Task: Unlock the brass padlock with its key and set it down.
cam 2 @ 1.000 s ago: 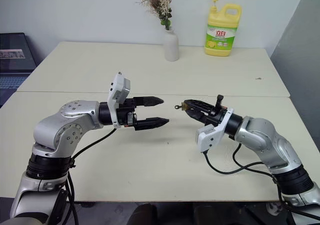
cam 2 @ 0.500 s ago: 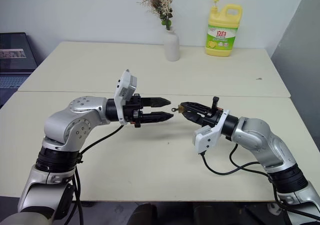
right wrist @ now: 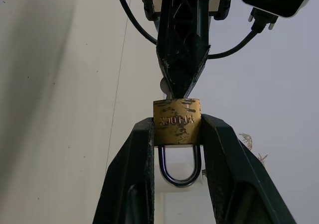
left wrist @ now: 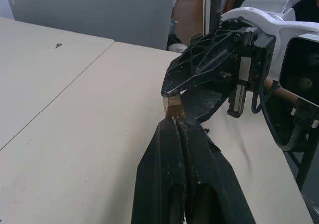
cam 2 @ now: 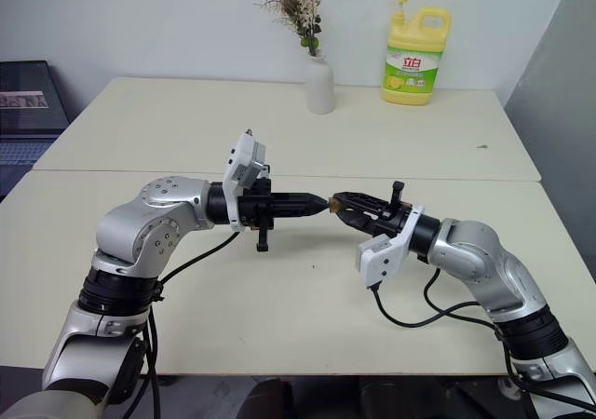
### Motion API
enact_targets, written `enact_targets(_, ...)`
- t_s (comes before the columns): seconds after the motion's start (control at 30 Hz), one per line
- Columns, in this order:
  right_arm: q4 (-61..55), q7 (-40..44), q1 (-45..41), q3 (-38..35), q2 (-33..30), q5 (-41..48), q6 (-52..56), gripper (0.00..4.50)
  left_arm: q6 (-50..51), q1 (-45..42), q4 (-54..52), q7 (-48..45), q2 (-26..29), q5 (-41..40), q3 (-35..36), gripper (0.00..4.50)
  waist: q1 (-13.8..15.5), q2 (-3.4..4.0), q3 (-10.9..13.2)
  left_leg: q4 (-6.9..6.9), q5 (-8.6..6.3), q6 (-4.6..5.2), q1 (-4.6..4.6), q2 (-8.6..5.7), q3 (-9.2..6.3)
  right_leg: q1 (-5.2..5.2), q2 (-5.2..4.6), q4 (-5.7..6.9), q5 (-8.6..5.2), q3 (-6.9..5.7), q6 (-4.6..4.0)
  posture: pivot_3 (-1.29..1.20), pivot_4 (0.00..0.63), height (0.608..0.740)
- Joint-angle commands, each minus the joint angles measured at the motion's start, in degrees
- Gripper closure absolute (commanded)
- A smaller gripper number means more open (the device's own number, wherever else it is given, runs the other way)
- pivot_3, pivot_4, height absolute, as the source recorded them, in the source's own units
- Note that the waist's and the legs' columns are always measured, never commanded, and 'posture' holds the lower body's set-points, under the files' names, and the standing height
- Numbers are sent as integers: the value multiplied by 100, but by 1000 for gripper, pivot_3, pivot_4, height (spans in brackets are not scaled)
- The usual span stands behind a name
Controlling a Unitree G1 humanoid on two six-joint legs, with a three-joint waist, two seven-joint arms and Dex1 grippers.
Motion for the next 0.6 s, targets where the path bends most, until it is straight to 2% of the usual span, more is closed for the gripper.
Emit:
enact_targets(0.03, -108, -52, -158, -111, 41, 166, -40, 3571, 63, -98, -74, -4, 13, -65, 95, 4500, 0, 0, 0, 0, 0, 0, 0, 0, 0, 0, 0, 0, 0, 0, 0, 0, 150, 740)
enact_targets(0.3, -98, 23, -158, -156, 92, 367, 143, 3571, -397, 5, -171, -85, -90, 17, 126, 4500, 0, 0, 0, 0, 0, 0, 0, 0, 0, 0, 0, 0, 0, 0, 0, 0, 150, 740)
enact_targets(0.6, -180, 233, -181, -237, 264, 877, 580, 3571, -2004, 403, -495, -395, 3, 769, -148, 4500, 6, 0, 0, 0, 0, 0, 1, 0, 0, 2, -1, 1, 0, 0, 0, 0, 150, 740)
